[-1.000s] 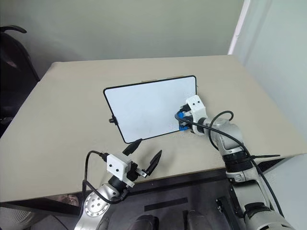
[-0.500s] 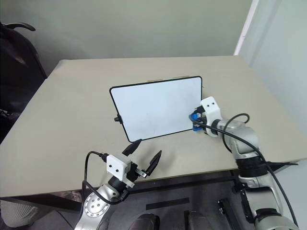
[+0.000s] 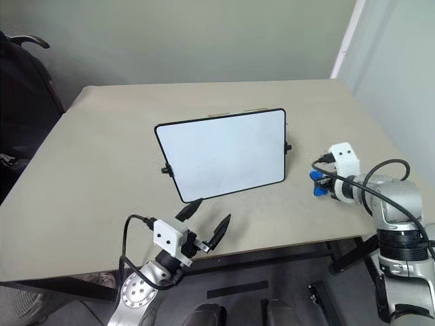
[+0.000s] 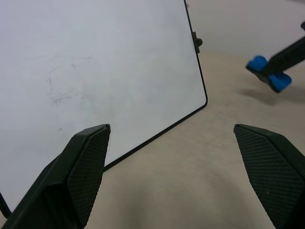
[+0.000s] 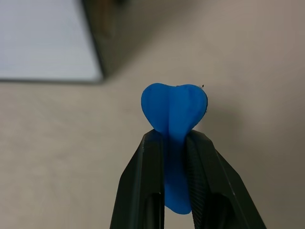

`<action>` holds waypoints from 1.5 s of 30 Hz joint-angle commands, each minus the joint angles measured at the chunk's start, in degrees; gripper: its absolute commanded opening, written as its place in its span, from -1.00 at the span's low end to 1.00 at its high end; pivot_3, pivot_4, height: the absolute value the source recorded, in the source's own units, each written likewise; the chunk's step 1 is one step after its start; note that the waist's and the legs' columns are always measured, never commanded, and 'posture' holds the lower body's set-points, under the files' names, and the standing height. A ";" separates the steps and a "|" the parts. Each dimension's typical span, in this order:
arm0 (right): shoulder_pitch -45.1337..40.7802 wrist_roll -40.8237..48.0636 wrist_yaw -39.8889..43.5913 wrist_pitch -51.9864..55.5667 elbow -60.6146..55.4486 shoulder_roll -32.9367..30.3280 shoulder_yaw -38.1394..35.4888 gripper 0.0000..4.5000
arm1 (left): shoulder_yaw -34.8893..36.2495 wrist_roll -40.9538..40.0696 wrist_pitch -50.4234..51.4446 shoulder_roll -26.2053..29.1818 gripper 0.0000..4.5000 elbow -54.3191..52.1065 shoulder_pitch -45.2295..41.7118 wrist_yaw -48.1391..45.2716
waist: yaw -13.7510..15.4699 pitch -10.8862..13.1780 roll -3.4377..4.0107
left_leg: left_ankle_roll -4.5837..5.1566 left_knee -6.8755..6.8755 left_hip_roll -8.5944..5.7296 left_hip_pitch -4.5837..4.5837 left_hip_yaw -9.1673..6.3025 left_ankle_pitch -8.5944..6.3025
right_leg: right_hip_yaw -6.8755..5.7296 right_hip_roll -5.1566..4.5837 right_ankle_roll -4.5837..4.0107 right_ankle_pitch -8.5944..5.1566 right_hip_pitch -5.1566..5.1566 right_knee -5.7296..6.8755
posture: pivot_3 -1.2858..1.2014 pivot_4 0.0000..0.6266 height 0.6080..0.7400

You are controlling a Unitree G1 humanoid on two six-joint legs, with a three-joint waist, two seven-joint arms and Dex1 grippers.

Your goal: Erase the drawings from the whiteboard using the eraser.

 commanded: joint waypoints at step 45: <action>25.04 2.37 5.45 -38.73 -20.06 4.65 -4.34 0.81 | 0.91 -0.94 -1.02 0.94 1.00 -5.68 0.65 0.23 | 0.03 0.12 -0.26 | 0.01 0.38 -0.06 0.15 -0.06 -0.37 | -0.03 0.05 -0.09 -0.41 0.31 0.09 | 0.03 -0.52 0.85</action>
